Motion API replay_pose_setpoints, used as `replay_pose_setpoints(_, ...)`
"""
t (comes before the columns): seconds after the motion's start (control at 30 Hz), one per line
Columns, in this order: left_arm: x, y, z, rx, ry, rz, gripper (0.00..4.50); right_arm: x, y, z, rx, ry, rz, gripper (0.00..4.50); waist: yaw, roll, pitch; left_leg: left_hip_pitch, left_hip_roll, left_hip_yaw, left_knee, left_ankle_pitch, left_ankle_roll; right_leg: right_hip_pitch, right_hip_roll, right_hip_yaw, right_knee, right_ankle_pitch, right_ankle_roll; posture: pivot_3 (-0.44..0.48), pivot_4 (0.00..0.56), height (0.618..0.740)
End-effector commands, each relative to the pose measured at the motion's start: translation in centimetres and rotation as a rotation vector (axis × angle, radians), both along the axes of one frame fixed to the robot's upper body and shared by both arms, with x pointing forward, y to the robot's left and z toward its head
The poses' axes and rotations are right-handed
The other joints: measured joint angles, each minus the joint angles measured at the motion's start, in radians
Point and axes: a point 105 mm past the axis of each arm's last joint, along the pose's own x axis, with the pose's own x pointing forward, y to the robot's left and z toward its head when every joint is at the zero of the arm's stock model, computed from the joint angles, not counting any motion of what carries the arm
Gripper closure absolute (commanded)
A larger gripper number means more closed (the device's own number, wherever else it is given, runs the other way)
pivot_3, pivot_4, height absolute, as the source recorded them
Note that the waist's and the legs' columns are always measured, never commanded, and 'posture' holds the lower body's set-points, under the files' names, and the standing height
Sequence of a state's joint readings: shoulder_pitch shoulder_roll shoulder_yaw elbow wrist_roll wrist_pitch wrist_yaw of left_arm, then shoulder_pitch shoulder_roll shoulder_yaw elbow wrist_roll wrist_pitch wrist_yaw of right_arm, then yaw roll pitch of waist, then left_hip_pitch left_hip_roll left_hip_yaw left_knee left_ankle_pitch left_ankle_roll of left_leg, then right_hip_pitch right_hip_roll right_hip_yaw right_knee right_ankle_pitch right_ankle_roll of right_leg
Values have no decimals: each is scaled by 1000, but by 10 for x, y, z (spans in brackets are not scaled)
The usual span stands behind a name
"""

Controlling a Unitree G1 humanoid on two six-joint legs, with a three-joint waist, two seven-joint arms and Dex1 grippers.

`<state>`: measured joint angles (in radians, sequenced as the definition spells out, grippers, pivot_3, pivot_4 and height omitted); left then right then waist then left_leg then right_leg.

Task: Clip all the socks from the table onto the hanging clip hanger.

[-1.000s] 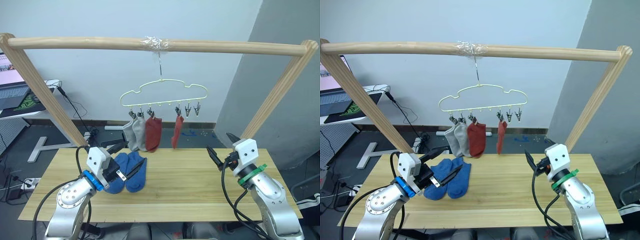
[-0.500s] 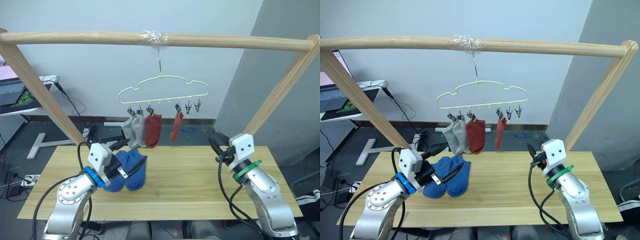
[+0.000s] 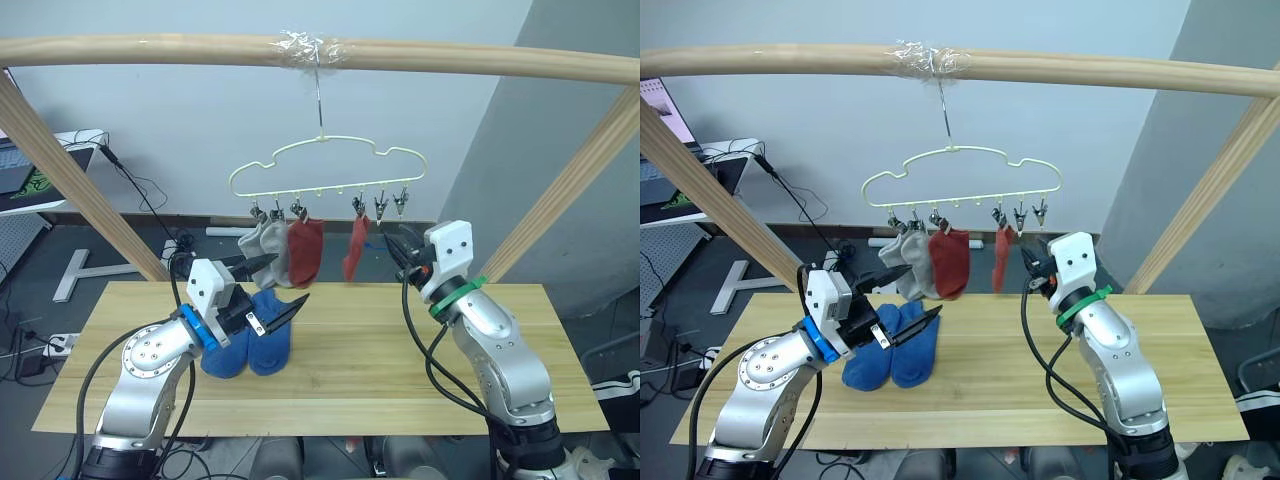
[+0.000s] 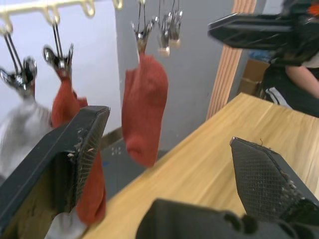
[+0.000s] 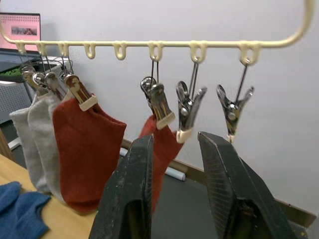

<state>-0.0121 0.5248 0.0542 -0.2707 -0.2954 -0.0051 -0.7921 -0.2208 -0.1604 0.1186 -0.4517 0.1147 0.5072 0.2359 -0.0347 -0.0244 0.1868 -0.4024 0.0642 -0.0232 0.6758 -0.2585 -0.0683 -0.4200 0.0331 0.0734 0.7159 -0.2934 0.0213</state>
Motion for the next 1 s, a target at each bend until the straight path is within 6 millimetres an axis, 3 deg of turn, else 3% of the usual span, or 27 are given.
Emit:
replay_pose_setpoints(0.03, 1, -6, 12, -17, -43, -28, 0, 9, 3, 12, 26, -22, -30, 3019, 0, 0, 1, 0, 0, 0, 0, 0, 0, 0, 0, 0, 0, 0, 0, -16, 186, 694)
replay_pose_setpoints(0.1, 2, -8, 12, -22, -44, -34, 0, 14, 5, 15, 45, -17, -40, 3019, 0, 0, 3, 0, 0, 0, 0, 0, 0, 0, 0, 0, 0, -1, 0, -10, 184, 694)
replay_pose_setpoints(0.23, 3, -8, 11, -19, -47, -36, 0, 20, 11, 15, 45, -9, -40, 2259, -1, 0, 3, 0, 0, 0, -1, 0, 0, 0, 0, -1, 0, -1, 0, -10, 184, 694)
replay_pose_setpoints(0.7, 8, -4, 12, -15, -64, -28, 0, 41, 23, 23, 74, -4, -91, 2259, -4, 0, 11, -1, 0, -1, -3, 0, 0, -1, 0, -1, -1, -1, 0, 6, 187, 694)
replay_pose_setpoints(1.0, 19, -20, 36, -34, -101, -42, 0, 54, 24, 33, 109, -12, -117, 2259, -4, -1, 15, -1, 0, -1, -7, 0, 0, -2, 0, -1, -3, -1, 0, 9, 184, 694)
